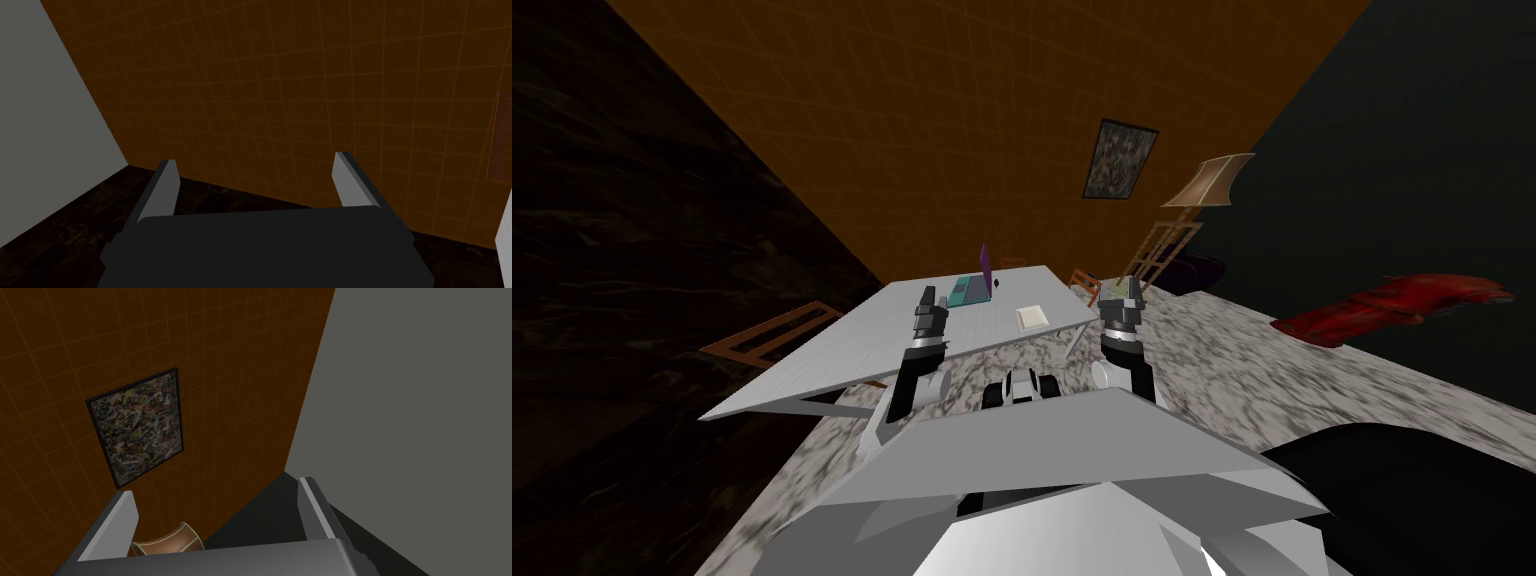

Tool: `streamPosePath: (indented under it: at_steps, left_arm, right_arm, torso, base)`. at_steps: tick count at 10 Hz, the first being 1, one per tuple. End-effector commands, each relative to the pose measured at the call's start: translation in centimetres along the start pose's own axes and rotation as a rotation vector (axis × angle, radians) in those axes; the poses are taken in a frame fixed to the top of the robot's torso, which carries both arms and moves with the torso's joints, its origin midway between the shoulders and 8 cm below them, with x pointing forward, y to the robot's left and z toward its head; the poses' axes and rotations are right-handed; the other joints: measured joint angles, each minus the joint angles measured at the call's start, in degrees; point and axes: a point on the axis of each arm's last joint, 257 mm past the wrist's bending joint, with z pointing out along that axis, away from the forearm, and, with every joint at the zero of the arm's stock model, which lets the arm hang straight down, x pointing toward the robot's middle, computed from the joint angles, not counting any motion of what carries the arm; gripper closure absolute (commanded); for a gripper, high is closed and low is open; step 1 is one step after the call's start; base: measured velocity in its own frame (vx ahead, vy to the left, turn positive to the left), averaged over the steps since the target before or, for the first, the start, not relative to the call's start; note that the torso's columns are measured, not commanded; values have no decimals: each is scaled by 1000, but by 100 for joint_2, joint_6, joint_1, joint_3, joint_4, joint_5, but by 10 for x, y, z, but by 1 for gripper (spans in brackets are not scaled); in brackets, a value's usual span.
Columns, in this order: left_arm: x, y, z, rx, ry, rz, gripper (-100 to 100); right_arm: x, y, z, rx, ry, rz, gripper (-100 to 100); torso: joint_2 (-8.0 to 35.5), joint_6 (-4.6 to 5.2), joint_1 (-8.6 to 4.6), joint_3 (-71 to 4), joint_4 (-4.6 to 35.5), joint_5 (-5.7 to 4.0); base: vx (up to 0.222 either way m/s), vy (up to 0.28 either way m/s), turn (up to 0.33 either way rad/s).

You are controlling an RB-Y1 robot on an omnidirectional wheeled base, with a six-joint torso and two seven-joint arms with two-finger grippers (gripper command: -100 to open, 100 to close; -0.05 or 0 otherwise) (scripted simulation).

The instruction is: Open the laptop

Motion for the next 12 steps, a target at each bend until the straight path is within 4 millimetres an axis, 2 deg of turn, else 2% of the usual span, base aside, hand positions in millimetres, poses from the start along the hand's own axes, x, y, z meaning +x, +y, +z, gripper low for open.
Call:
streamPosePath:
  at_steps: [1, 5, 7, 8, 12]
  left_arm:
    - [-2, 21, 2, -23, 18, 43, -100]
    - [-5, 46, 7, -51, 33, 96, -100]
    - [-11, 63, 16, -60, 39, 150, -100]
    - [-11, 74, 12, -84, 42, 150, -100]
    - [-19, 103, 18, -120, 45, 205, -100]
  right_arm:
    - [0, 0, 0, 0, 0, 0, 0]
    - [0, 0, 0, 0, 0, 0, 0]
    - [0, 0, 0, 0, 0, 0, 0]
    - [0, 0, 0, 0, 0, 0, 0]
    - [0, 0, 0, 0, 0, 0, 0]
  torso:
    - [1, -1, 6, 0, 0, 1]
    - [0, 1, 2, 0, 0, 1]
    - [0, 1, 2, 0, 0, 1]
    - [-1, 1, -2, -1, 0, -1]
    - [1, 1, 4, 1, 1, 1]
  base:
    - [4, -20, -52]
    - [2, -26, -43]
    - [2, -33, -71]
    - [3, -35, -34]
    - [3, -27, -45]
